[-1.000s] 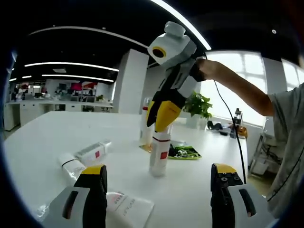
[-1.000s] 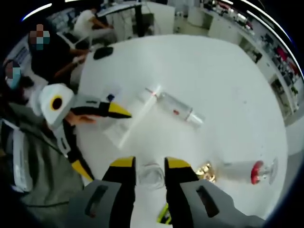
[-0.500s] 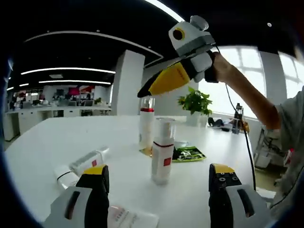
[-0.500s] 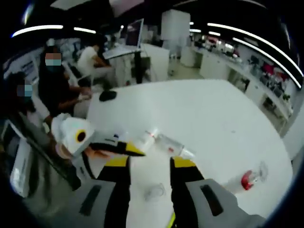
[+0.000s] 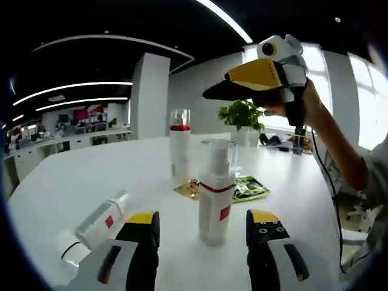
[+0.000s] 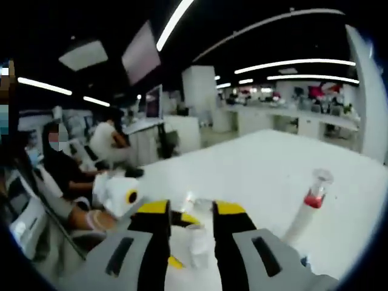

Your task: Arrange the skincare products in the storage area until every visible bottle or jar stands upright without overlapping.

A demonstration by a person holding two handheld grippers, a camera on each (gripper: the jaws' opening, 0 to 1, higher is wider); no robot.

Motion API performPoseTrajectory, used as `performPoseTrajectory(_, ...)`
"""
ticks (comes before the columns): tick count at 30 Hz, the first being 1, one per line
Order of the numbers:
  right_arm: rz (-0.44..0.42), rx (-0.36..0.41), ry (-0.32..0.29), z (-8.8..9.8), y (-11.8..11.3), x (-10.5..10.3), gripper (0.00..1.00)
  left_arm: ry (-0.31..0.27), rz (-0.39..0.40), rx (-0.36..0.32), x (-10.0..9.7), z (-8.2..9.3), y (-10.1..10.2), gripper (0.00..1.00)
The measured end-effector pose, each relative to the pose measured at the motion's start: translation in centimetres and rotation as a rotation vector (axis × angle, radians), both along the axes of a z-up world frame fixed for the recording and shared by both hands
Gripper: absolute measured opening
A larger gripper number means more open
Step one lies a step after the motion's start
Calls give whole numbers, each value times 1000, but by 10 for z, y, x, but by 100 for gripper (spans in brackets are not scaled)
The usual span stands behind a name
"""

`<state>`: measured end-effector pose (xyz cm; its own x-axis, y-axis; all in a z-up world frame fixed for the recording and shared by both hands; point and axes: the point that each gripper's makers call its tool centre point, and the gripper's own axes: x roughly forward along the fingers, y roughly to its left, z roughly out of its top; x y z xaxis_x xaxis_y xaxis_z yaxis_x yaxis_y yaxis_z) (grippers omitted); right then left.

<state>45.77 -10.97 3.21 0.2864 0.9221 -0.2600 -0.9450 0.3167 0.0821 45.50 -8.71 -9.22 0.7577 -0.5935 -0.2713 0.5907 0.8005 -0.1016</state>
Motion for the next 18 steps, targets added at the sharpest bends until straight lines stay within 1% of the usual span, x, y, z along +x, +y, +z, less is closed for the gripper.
performPoseTrajectory(3, -46, 50, -24, 4, -14, -1, 21, 16, -19, 2, 2, -1, -2, 55)
performPoseTrajectory(5, -67, 53, -31, 2, -27, -3, 18, 16, -28, 5, 3, -2, -2, 47)
performPoseTrajectory(8, -98, 75, -18, -4, -38, -6, 17, 10, -38, 7, 2, -2, -2, 40)
performPoseTrajectory(9, -104, 79, 1, -9, -42, -8, 15, 9, -44, 3, 2, -1, -3, 38)
performPoseTrajectory(10, -112, 86, 5, -11, -44, -8, 13, 7, -52, 3, 2, -1, -4, 36)
performPoseTrajectory(12, -126, 88, 26, -21, -49, -7, 12, 7, -67, 0, 0, -1, -6, 31)
performPoseTrajectory(13, -126, 83, 54, -29, -51, -7, 12, 9, -69, -1, 1, -1, -7, 29)
performPoseTrajectory(15, -128, 88, 88, -41, -50, -9, 11, 7, -70, 2, 2, -3, -7, 28)
performPoseTrajectory(17, -107, 84, 146, -59, -45, -16, 10, 10, -75, 14, 4, -6, -8, 28)
performPoseTrajectory(18, -108, 72, 163, -68, -43, -17, 10, 13, -77, 11, 5, -7, -8, 28)
